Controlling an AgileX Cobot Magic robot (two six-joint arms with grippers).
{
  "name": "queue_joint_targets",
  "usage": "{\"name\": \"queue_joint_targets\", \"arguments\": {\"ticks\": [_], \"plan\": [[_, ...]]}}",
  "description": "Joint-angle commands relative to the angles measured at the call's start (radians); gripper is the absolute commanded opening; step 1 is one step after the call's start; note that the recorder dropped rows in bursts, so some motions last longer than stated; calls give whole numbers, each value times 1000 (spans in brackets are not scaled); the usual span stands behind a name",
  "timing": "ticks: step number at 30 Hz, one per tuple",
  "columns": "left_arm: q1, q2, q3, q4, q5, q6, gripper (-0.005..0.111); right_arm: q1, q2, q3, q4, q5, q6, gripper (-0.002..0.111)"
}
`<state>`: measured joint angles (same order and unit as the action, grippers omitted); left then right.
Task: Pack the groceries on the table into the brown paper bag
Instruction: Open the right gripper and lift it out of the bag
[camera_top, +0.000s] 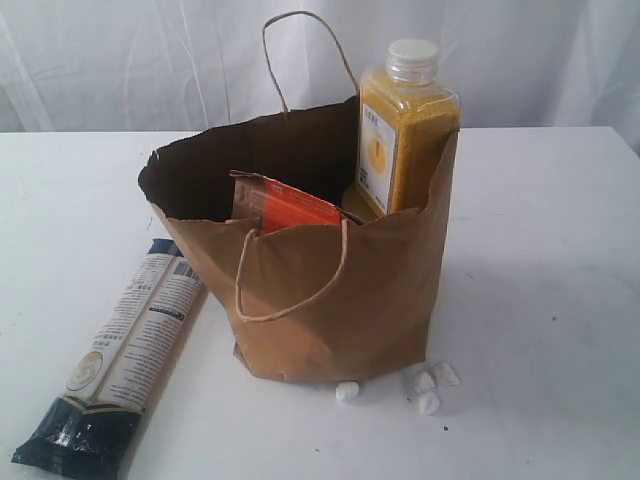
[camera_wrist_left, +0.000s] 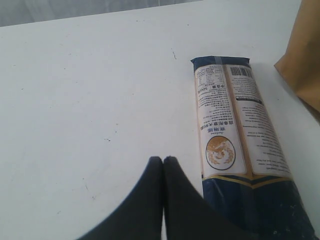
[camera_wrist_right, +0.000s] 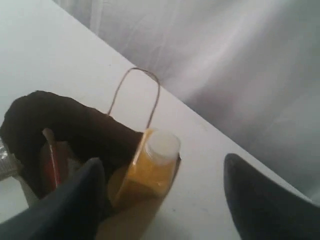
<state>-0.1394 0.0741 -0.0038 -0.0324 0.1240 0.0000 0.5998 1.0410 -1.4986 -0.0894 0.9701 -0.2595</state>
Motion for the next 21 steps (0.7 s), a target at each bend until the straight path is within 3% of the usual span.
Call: {"name": "queue_joint_targets", "arguments": {"ticks": [1,8,21], "plan": [[2,-5,4,-8,2,0,0,-2,-112,63,-154,84,150,63],[2,-5,4,-8,2,0,0,-2,-251,191,-244,168,284,63],[2,-5,4,-8,2,0,0,-2,-421,516,-243,171,496,63]]}}
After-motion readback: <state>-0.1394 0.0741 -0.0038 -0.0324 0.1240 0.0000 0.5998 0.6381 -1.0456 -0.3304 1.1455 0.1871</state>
